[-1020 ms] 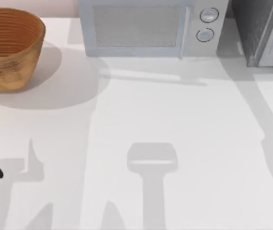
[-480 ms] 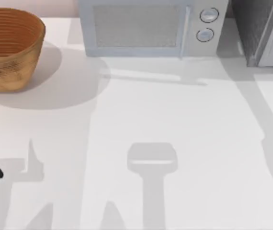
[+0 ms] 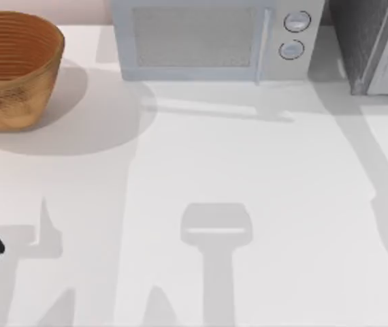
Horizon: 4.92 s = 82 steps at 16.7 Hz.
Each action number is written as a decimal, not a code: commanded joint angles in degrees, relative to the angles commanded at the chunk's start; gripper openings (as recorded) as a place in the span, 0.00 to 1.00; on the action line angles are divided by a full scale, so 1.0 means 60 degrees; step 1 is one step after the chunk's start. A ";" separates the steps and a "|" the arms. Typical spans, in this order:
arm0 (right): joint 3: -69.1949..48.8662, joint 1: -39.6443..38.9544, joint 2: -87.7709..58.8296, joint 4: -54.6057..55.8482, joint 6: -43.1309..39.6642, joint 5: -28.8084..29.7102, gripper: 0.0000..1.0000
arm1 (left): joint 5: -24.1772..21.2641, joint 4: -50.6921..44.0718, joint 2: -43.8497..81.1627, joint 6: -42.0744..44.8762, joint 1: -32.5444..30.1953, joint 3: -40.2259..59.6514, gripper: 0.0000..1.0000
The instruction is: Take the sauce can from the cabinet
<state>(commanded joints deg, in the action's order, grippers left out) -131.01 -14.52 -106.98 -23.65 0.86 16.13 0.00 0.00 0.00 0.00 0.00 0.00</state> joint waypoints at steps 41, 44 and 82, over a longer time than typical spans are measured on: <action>1.8751 0.1033 1.5556 0.2552 -0.0230 -0.2104 0.00 | 0.0000 0.0000 0.0000 0.0000 0.0000 0.0000 1.00; 2.0632 0.1504 1.6784 0.3112 -0.0228 -0.2648 0.00 | 0.0000 0.0000 0.0000 0.0000 0.0000 0.0000 1.00; 1.8168 0.1357 0.6392 1.1761 -0.0058 -0.5569 0.00 | 0.0000 0.0000 0.0000 0.0000 0.0000 0.0000 1.00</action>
<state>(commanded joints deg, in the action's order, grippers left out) -22.00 -6.37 -68.63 46.92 0.52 -17.28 0.00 0.00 0.00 0.00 0.00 0.00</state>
